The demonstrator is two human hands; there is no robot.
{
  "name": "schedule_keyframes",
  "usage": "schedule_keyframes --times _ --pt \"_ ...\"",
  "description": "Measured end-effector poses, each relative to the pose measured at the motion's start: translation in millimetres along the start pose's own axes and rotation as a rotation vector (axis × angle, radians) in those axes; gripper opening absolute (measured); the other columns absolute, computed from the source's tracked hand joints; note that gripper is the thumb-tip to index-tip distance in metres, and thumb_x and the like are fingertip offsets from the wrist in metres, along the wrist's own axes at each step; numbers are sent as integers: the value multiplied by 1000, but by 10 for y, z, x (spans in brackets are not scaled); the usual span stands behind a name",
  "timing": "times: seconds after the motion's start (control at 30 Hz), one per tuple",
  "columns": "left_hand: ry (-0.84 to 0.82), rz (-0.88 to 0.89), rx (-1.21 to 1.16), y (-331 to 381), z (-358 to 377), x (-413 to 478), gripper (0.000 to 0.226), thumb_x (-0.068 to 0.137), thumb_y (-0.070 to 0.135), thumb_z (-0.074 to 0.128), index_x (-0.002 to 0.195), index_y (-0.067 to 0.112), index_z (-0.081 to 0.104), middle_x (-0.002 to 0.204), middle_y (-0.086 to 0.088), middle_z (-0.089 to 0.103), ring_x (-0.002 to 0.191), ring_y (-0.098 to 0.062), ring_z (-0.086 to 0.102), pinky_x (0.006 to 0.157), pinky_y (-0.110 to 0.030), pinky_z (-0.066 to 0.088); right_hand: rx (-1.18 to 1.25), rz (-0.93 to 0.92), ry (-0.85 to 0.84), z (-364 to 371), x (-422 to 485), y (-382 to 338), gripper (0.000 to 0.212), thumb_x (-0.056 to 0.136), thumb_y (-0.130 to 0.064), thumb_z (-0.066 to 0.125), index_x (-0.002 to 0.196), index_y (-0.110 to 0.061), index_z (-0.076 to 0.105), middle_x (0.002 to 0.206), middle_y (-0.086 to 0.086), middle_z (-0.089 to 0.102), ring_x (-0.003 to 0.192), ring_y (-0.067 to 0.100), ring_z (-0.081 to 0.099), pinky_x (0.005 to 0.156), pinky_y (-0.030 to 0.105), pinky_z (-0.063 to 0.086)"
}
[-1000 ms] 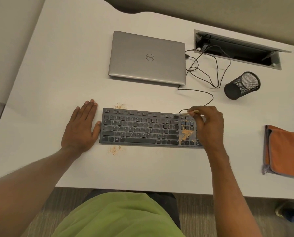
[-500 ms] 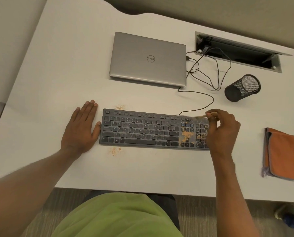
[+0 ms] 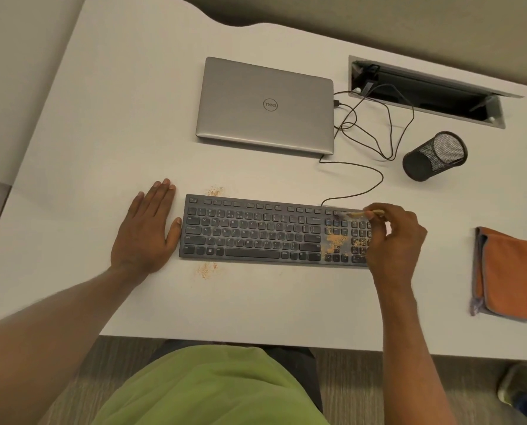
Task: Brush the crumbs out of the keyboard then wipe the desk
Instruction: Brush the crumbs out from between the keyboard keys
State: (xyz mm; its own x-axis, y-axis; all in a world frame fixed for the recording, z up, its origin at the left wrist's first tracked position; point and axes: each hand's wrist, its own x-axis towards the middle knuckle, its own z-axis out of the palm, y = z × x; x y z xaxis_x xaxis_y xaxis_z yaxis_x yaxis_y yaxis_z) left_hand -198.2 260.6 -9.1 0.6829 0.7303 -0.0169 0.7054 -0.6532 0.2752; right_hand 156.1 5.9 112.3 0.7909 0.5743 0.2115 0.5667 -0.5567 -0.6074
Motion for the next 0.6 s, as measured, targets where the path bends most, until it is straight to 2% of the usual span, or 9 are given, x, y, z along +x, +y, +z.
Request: schedule_keyframes --times 0.13,0.2,0.3,0.37,0.47,0.53,0.6 --pt "-1 -1 -2 9 -11 -3 70 109 44 28 172 15 14 179 -1 14 166 -13 7 135 -44 12 218 29 -79 67 -11 -105 11 100 -13 66 101 -19 76 100 -14 70 100 11 64 84 41 56" --pt "0 1 -5 12 -16 -2 70 109 44 28 172 15 14 179 -1 14 166 -13 7 135 -43 12 202 23 -136 105 -5 -88 12 100 -14 67 100 -23 75 102 -22 68 101 13 66 87 46 57" --pt "7 3 -9 13 -15 -5 70 109 43 29 172 14 15 179 -2 15 166 -13 7 135 -43 12 99 -3 -117 83 22 49 15 99 -16 67 99 -29 74 97 -31 65 99 17 65 90 58 52" --pt "8 2 -12 9 -12 -7 70 109 43 29 171 14 16 179 -2 15 166 -13 9 135 -44 13 40 10 -60 21 30 143 16 99 -16 65 99 -30 73 94 -25 65 96 19 64 90 60 50" --pt "7 3 -14 8 -9 -1 70 109 44 29 171 14 16 179 -2 16 165 -13 9 135 -43 12 -22 53 18 -68 46 215 14 98 -19 60 101 -24 73 95 -14 68 94 18 63 92 61 48" --pt "11 2 -16 11 -12 0 70 109 43 29 171 13 17 178 -2 17 165 -13 9 135 -42 11 -1 66 47 -93 67 184 13 100 -17 61 101 -24 72 98 -9 72 95 14 61 96 50 48" --pt "14 5 -16 16 -14 -2 70 109 43 30 171 13 18 178 -2 17 165 -13 10 135 -42 11 105 81 44 -88 88 91 11 100 -16 65 99 -24 73 101 -1 74 95 10 60 92 21 45"
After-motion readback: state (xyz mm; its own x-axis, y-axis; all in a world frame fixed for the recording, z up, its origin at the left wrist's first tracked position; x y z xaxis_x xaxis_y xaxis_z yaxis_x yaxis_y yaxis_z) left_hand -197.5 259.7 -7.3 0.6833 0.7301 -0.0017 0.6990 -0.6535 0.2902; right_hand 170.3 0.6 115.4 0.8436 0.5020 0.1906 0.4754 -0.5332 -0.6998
